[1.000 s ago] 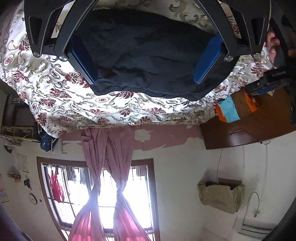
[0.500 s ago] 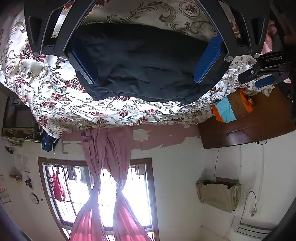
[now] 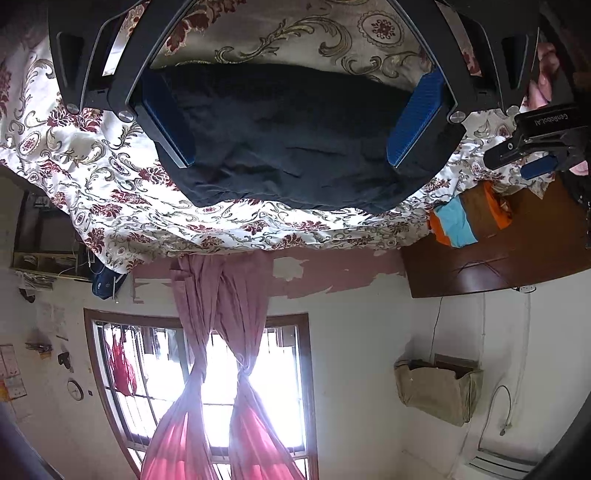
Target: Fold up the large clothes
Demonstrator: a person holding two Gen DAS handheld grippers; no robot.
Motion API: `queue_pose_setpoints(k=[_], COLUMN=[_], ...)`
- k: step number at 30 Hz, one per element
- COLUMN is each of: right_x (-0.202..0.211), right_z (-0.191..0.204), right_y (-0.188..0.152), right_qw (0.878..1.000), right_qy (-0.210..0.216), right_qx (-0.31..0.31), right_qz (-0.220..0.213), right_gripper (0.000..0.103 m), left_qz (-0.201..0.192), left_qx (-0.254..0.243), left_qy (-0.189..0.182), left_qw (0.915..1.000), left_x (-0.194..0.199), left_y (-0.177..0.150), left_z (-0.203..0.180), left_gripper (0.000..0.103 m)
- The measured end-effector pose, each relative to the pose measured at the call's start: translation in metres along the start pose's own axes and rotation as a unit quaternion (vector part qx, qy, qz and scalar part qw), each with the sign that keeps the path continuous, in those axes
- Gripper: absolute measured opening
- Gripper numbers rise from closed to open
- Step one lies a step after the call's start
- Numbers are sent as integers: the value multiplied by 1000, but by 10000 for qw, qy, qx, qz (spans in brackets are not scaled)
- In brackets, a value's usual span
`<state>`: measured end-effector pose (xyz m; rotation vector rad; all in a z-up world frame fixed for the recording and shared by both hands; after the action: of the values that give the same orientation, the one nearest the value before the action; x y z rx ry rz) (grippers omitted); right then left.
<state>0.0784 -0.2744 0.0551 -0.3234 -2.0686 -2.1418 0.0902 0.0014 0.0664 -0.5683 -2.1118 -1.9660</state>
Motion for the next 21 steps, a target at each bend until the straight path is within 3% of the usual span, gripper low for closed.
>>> queue_pose_setpoints(k=[21], right_x=[26], right_z=[13], right_y=[-42], right_qw=[9987], right_qy=[-117], right_qx=[366], right_qz=[345], right_gripper=[101], left_qz=[107], left_qx=[-300], left_qy=[44], left_qw=[9995], left_x=[26], left_y=[-42], left_z=[-1], left_gripper=[103])
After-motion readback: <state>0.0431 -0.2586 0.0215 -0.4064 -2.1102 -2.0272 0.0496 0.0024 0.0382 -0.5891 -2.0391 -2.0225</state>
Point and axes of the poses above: each gripper's, at about its wrist camera, not at the fingertips, and x roughly against the way its jaws point, z to its left, y to its top, the point moved 1 cm from there along -x, roughly the way its jaws point, and after that the axes turned 4 degrees about -y, right-handed, at the moved point
